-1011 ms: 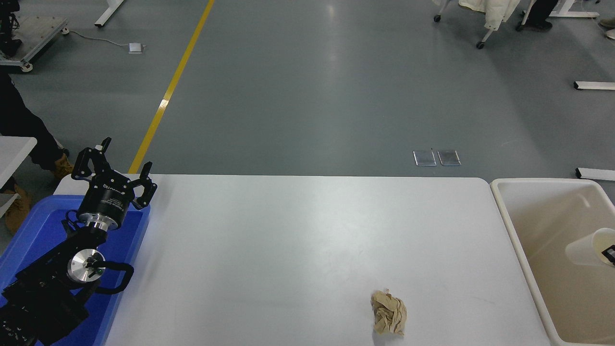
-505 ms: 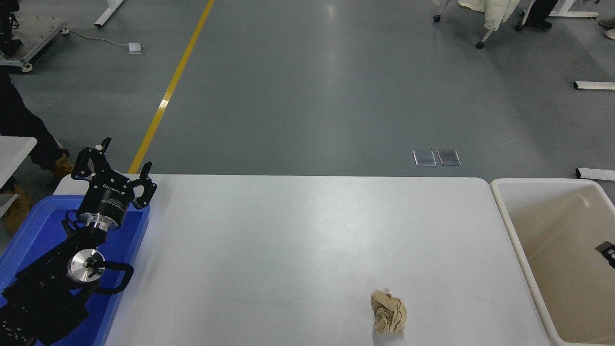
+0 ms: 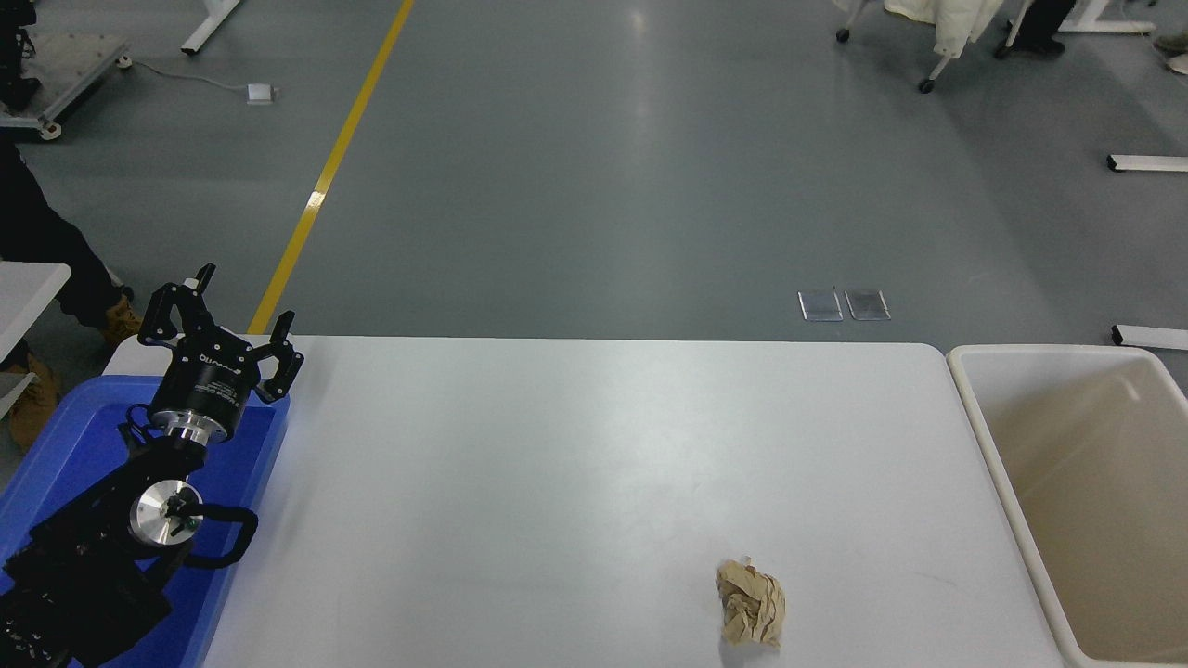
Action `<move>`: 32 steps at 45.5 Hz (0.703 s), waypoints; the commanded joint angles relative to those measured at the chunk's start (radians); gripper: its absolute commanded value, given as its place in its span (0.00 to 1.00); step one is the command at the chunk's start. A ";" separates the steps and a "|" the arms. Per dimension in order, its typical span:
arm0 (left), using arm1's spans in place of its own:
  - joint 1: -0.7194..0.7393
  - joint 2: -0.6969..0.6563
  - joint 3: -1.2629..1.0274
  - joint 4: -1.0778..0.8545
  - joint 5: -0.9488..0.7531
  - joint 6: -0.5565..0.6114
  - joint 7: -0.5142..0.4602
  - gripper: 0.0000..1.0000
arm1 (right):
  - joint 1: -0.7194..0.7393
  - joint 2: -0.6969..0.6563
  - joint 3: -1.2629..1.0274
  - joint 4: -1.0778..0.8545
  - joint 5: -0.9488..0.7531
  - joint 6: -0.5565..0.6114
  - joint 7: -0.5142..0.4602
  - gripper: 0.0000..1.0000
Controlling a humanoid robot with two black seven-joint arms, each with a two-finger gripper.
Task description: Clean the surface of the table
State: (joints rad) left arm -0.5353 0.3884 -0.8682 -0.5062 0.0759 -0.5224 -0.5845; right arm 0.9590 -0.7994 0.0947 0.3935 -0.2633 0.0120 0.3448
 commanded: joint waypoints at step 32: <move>0.000 0.001 0.000 0.000 -0.001 0.001 0.000 1.00 | -0.259 0.267 1.005 0.406 0.001 0.271 0.002 0.99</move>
State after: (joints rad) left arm -0.5353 0.3882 -0.8682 -0.5061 0.0755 -0.5226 -0.5844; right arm 0.8663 -0.6434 0.9281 0.7425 -0.2622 0.1037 0.3414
